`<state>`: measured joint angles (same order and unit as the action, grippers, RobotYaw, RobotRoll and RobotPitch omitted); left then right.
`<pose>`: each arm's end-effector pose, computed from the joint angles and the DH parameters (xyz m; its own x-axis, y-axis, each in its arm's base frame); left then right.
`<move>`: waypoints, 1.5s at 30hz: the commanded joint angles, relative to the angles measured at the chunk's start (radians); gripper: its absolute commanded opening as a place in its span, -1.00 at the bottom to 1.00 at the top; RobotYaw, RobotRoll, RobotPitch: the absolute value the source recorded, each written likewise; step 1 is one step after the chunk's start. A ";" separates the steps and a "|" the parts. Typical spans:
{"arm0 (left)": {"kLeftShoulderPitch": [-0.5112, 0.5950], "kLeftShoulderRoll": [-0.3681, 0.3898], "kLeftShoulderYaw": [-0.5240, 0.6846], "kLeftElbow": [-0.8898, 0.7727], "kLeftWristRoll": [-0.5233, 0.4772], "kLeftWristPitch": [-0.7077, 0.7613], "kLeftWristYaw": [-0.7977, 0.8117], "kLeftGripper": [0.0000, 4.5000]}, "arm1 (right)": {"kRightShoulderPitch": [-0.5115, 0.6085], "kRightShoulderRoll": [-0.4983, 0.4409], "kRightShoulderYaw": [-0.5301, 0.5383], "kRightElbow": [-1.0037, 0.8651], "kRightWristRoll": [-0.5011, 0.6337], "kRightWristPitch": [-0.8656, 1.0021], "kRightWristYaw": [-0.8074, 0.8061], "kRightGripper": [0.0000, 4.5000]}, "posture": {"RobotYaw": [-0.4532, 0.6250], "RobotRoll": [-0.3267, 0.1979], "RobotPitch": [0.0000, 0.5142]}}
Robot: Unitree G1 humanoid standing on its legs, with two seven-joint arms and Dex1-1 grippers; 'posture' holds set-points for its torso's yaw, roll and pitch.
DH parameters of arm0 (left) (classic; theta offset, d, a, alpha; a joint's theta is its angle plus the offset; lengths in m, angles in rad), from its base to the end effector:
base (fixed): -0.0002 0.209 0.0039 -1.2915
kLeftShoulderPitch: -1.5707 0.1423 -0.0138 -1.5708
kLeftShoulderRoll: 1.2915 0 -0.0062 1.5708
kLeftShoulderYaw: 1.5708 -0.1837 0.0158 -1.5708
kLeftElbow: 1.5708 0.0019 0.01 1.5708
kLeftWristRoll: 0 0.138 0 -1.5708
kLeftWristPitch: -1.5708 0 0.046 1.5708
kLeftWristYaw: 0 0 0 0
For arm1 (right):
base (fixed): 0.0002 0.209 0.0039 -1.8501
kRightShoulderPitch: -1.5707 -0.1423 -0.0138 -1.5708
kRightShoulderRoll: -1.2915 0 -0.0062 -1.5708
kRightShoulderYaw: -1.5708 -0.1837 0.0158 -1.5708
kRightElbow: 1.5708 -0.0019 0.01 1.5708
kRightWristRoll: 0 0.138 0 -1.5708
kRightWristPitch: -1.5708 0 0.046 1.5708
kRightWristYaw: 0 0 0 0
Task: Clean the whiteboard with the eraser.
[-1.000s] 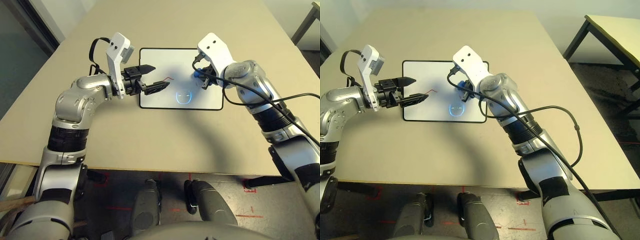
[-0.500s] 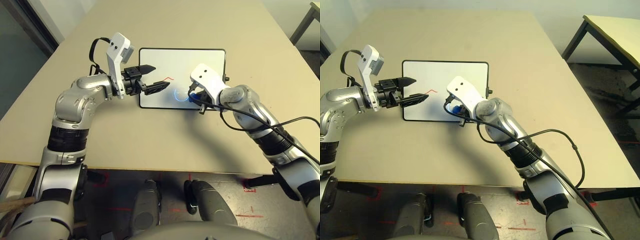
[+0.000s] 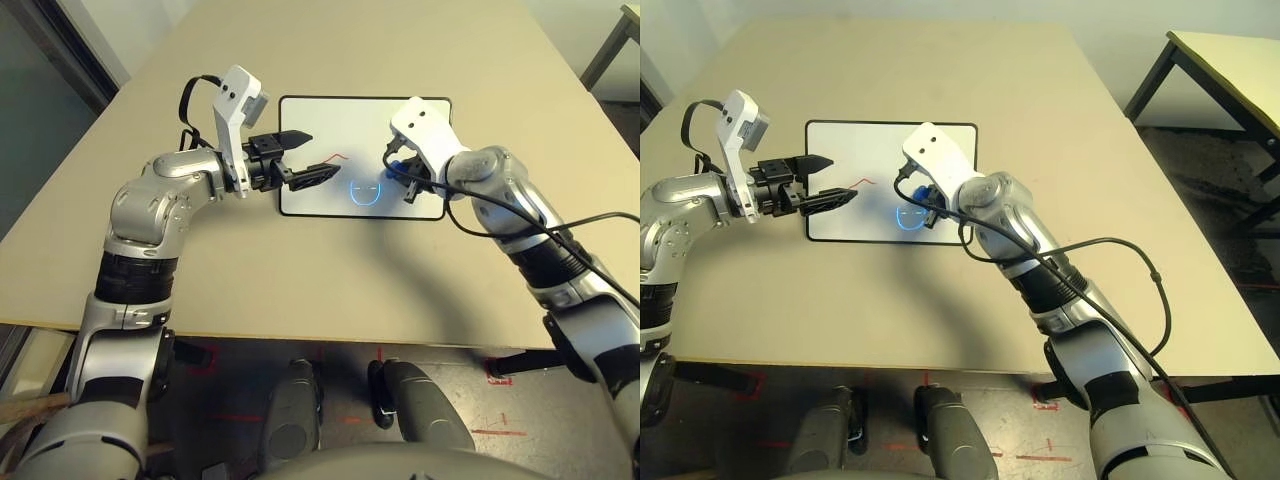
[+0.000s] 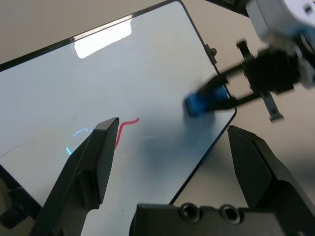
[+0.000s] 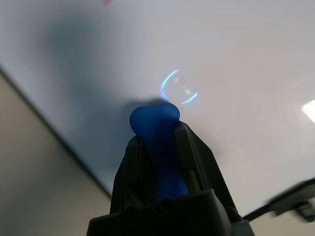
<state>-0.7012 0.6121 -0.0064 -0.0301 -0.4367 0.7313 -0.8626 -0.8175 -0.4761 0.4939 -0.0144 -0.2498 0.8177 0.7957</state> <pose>0.2905 0.2119 0.2215 0.5867 -0.7907 -0.1750 0.8098 0.5747 0.1179 0.2997 -0.1228 0.1959 0.6897 0.4459 -0.5705 -0.7233 0.3885 -0.5708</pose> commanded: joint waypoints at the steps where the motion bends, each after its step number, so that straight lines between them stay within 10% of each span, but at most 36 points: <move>1: 0.002 0.002 -0.003 -0.001 0.000 0.001 -0.003 1.00 | 0.036 -0.009 0.043 -0.009 -0.009 0.034 0.021 -0.67 | -0.16 0.25 -0.46; 16: 0.053 0.081 -0.003 0.006 0.018 0.012 -0.034 1.00 | -0.198 0.065 -0.081 0.186 0.014 -0.045 -0.059 -0.69 | -0.15 0.25 -0.45; 29: 0.022 0.157 0.033 0.090 0.045 -0.027 -0.037 1.00 | -0.044 0.083 0.039 -0.036 0.015 0.061 0.026 -0.69 | -0.13 0.25 -0.44; 45: 0.054 0.202 0.037 0.090 0.054 -0.004 -0.058 1.00 | -0.291 0.230 -0.004 0.247 0.026 -0.074 -0.030 -0.71 | -0.10 0.25 -0.43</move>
<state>-0.6636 0.8092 0.0270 0.0816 -0.3830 0.7127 -0.9201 -1.1151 -0.2594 0.4827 0.2202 -0.2319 0.7583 0.7631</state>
